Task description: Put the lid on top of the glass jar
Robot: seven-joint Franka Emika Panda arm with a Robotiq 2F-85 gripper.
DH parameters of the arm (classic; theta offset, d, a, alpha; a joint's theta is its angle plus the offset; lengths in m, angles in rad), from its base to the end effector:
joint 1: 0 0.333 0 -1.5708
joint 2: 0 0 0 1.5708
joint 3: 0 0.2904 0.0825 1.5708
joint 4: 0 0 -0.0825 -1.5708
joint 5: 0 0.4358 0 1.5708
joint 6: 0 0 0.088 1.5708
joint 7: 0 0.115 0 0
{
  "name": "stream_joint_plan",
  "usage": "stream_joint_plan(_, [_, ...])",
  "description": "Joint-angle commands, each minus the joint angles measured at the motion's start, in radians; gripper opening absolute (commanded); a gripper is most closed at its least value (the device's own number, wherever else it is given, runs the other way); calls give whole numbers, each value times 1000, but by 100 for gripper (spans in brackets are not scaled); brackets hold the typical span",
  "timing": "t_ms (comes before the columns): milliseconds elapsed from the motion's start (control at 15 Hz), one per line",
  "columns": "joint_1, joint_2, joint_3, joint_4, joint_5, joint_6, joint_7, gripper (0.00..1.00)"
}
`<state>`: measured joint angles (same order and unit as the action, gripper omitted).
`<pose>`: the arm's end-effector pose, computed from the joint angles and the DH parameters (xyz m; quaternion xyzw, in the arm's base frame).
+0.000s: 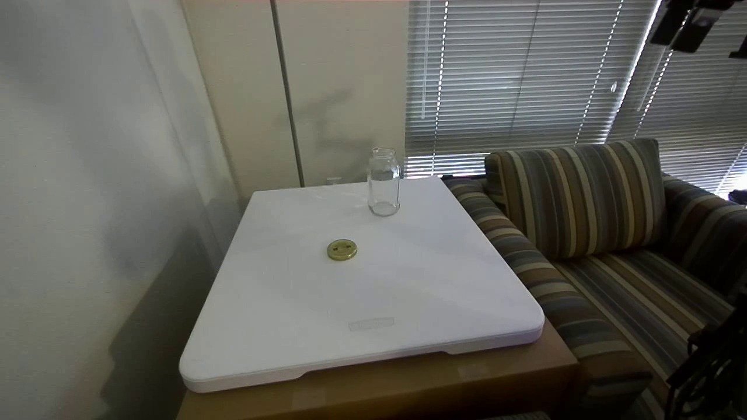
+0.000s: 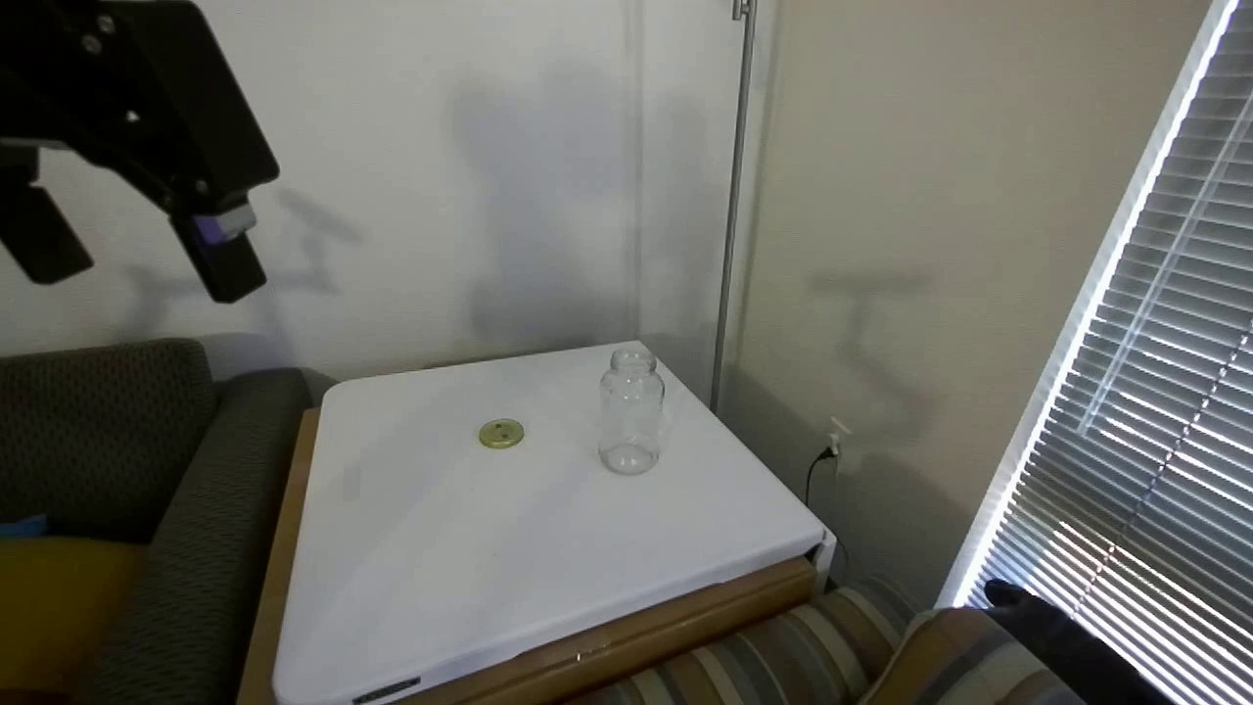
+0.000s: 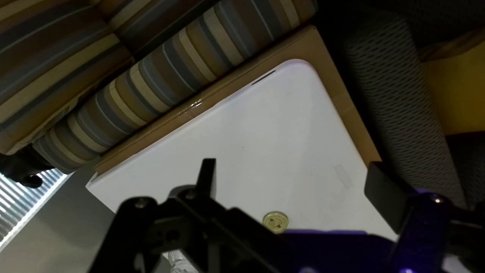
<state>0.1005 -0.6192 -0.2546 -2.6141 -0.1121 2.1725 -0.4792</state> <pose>0.4337 -0.0634 0.4075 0.9749 0.2051 0.0862 0.0005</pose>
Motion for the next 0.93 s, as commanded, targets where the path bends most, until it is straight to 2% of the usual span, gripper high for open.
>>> stream_joint_plan(0, [16, 120, 40, 63, 54, 29, 0, 100])
stream_joint_plan(200, [67, 282, 64, 164, 126, 67, -25, 100])
stream_joint_plan(267, [107, 329, 45, 197, 133, 82, -18, 100])
stream_joint_plan(533, [156, 556, 46, 347, 182, 185, -24, 100])
stream_joint_plan(600, [96, 598, 107, 385, 203, 175, -37, 100])
stream_joint_plan(667, [76, 481, 130, 289, 174, 165, -8, 100])
stream_joint_plan(867, [56, 591, 161, 371, 181, 172, -4, 100])
